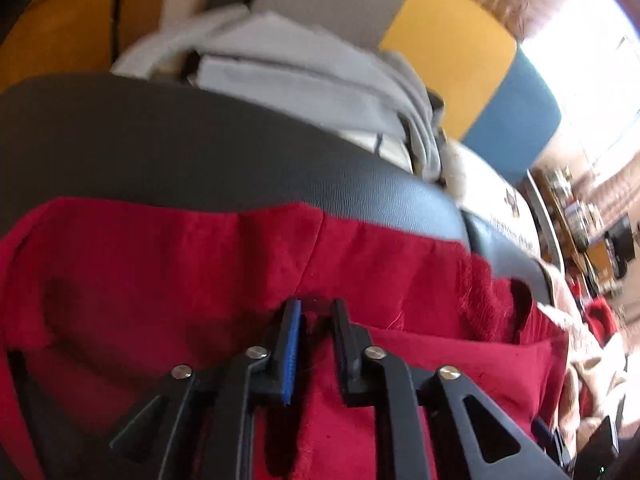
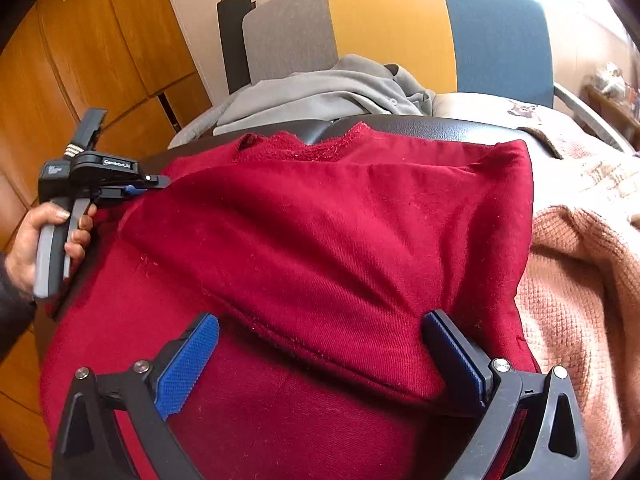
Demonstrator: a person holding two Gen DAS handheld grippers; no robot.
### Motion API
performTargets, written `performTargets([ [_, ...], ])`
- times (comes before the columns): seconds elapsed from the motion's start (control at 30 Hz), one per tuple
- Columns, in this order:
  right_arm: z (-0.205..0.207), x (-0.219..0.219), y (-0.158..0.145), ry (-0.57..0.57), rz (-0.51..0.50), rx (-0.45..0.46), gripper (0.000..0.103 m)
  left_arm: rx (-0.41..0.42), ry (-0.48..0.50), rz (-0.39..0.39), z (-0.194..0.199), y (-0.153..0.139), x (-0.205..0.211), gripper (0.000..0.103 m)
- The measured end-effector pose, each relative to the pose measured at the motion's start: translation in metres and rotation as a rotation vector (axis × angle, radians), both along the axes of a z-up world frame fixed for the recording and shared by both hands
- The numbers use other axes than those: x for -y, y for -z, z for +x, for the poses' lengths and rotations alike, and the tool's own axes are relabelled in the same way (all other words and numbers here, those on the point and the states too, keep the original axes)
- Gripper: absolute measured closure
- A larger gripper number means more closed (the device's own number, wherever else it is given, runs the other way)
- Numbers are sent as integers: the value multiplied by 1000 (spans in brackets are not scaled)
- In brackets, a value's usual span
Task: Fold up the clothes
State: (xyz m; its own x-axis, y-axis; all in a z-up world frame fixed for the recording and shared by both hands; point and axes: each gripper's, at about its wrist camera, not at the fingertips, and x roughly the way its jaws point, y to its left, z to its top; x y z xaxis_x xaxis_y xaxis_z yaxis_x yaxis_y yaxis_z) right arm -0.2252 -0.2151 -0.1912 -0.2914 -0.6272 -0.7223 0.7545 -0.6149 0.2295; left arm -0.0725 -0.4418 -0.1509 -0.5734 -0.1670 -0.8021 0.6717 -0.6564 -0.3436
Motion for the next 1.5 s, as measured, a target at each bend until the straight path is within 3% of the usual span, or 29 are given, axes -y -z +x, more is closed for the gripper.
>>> performTargets([
  [0.07,-1,-1,0,0,-11,7,0,-38,-83,-113,18,-20,-20,78],
  [0.13,-4,-4,-1,-1,-39,29,0,-90,-67,-174,29,-32,-48,76],
  [0.23,-9,-20,-11,5,-115,125,0,-90,94,-221,14,-29,-91,74],
  [0.3,2,-48,-25,35,-259,213,0,-56,201,-244,1,-18,-115,74],
  [0.4,35,-79,-40,15,-341,184,0,-2,263,-222,-12,12,-128,73],
  [0.5,47,-82,-34,19,-311,187,0,-54,246,-210,-8,20,-127,72],
  [0.73,3,-62,-2,209,-338,255,0,-101,233,-160,9,21,-125,72],
  [0.83,-18,-55,-2,277,-409,279,0,-125,225,-129,13,21,-119,72],
  [0.93,-28,-79,-6,435,-539,290,0,-139,223,-112,17,20,-118,72],
  [1.03,-23,-92,-3,484,-584,324,3,-133,224,-122,17,18,-120,72],
  [1.23,19,-84,-13,335,-357,234,0,-111,223,-150,15,16,-124,73],
  [1.33,26,-91,-37,278,-337,179,0,-111,229,-150,13,16,-119,72],
  [1.5,-14,-69,-72,134,-341,144,0,-119,228,-142,14,16,-118,73],
])
